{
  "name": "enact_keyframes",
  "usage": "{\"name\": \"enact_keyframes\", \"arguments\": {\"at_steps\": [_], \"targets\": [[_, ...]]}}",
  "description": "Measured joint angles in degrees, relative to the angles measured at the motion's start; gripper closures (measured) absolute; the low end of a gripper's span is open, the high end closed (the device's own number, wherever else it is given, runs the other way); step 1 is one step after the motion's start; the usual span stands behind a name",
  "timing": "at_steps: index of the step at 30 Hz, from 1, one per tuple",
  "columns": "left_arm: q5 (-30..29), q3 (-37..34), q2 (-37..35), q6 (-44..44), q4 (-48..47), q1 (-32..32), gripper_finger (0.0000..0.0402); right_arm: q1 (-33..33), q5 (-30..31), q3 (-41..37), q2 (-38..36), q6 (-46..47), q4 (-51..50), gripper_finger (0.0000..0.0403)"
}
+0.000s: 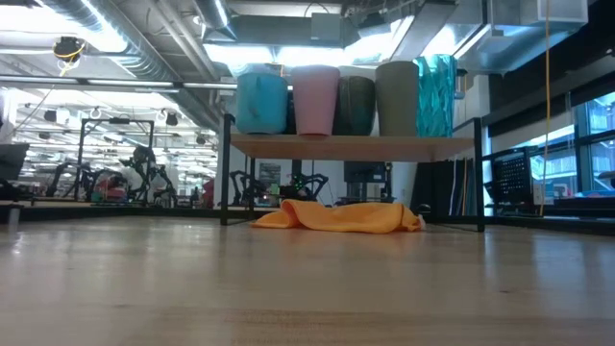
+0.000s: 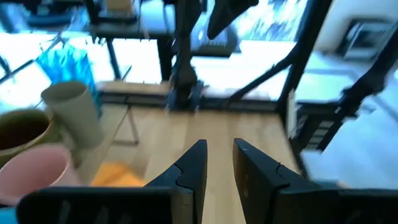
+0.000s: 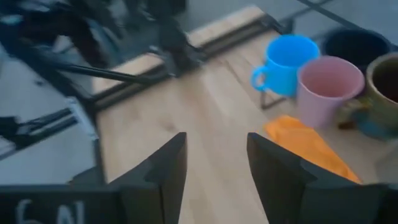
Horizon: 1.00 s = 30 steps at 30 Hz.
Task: Stack small to large cups/mugs on shelf
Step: Return to Home Position
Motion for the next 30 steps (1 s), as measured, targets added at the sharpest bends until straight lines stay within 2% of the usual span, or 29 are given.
{"name": "enact_keyframes", "arguments": {"at_steps": [5,11,15,21,30], "targets": [[0.0,0.0,0.0,0.2,6.0,-1.0,0.0331,3.2,0.0,4.6,0.0,-2.3,0.0,0.0234],[0.0,0.0,0.0,0.3,7.1,-1.2,0.0331,4.6,0.0,7.5,0.0,-3.4,-0.4,0.0234],[0.0,0.0,0.0,0.1,7.1,-1.3,0.0331,4.5,-2.4,7.8,0.0,-2.9,-0.1,0.0234],[0.1,0.0,0.0,0.1,7.4,-1.4,0.0331,4.5,-9.0,7.8,0.0,-2.9,0.7,0.0234],[0.3,0.0,0.1,0.4,9.0,-1.8,0.0331,4.5,-9.2,7.8,0.0,-2.7,2.1,0.0234]]}}
